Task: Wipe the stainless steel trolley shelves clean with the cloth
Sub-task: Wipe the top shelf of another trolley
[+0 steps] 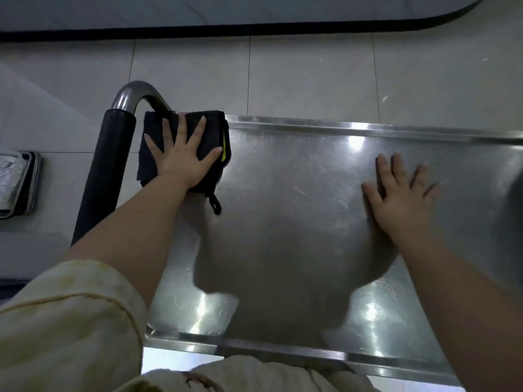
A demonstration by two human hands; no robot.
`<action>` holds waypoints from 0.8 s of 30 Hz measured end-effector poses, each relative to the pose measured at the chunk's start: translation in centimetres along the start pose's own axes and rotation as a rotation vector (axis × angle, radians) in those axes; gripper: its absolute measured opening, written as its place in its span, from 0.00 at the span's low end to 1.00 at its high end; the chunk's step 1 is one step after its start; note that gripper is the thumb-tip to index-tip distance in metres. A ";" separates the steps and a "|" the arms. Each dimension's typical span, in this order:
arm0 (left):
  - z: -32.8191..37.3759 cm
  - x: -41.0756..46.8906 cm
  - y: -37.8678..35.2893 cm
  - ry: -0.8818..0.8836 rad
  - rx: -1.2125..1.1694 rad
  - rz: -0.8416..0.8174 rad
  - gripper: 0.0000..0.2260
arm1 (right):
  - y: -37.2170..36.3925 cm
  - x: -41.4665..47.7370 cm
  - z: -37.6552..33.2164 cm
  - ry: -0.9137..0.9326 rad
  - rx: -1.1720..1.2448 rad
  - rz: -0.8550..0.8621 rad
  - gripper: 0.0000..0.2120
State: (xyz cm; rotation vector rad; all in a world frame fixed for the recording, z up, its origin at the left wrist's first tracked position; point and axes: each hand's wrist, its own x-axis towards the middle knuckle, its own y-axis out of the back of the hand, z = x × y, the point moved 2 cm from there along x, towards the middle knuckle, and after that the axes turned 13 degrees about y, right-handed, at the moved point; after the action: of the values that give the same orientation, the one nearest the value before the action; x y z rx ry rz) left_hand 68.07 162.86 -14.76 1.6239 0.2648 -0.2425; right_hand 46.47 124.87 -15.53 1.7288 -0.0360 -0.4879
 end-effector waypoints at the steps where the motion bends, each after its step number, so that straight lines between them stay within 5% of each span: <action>1: 0.0 -0.3 -0.2 -0.002 -0.005 0.004 0.35 | -0.2 -0.5 0.6 -0.016 -0.009 -0.002 0.30; 7: 2.7 -3.4 -1.5 -0.043 -0.025 0.058 0.34 | -0.3 -0.5 0.0 0.016 -0.019 0.017 0.31; 17: 23.1 -10.9 -2.4 -0.377 -0.001 -0.003 0.34 | -0.6 -0.4 0.6 0.033 -0.015 0.019 0.30; 20: 19.6 -9.9 -2.3 -0.333 -0.032 0.014 0.35 | -0.5 -0.4 0.8 0.047 0.007 0.013 0.31; 24: 7.4 -5.3 -1.8 0.004 -0.077 0.029 0.37 | -0.6 -0.4 0.8 0.052 0.009 0.023 0.31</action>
State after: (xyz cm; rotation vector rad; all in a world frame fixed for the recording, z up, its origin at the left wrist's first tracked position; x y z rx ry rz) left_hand 62.53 155.47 -15.31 1.5511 0.2506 -0.2040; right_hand 45.74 124.41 -16.11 1.7469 -0.0208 -0.4263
